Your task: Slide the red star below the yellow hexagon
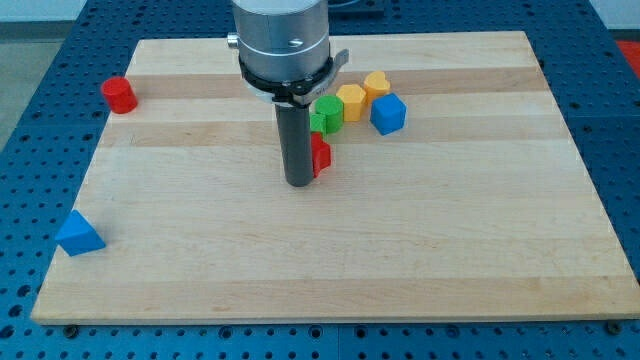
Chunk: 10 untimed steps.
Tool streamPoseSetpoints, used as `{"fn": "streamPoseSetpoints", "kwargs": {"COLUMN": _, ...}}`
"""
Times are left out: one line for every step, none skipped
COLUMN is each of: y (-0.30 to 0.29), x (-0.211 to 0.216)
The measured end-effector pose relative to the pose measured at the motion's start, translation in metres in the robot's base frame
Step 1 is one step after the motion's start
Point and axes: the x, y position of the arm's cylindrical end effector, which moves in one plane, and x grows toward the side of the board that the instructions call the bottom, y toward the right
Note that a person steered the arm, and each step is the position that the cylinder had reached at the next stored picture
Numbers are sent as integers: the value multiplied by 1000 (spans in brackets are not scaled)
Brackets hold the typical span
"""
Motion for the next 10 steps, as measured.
{"fn": "streamPoseSetpoints", "kwargs": {"y": -8, "x": 16}}
{"fn": "streamPoseSetpoints", "kwargs": {"y": -50, "x": 25}}
{"fn": "streamPoseSetpoints", "kwargs": {"y": -64, "x": 14}}
{"fn": "streamPoseSetpoints", "kwargs": {"y": -60, "x": -3}}
{"fn": "streamPoseSetpoints", "kwargs": {"y": -41, "x": -11}}
{"fn": "streamPoseSetpoints", "kwargs": {"y": -17, "x": -11}}
{"fn": "streamPoseSetpoints", "kwargs": {"y": 6, "x": -11}}
{"fn": "streamPoseSetpoints", "kwargs": {"y": 24, "x": -13}}
{"fn": "streamPoseSetpoints", "kwargs": {"y": 28, "x": -17}}
{"fn": "streamPoseSetpoints", "kwargs": {"y": 28, "x": -22}}
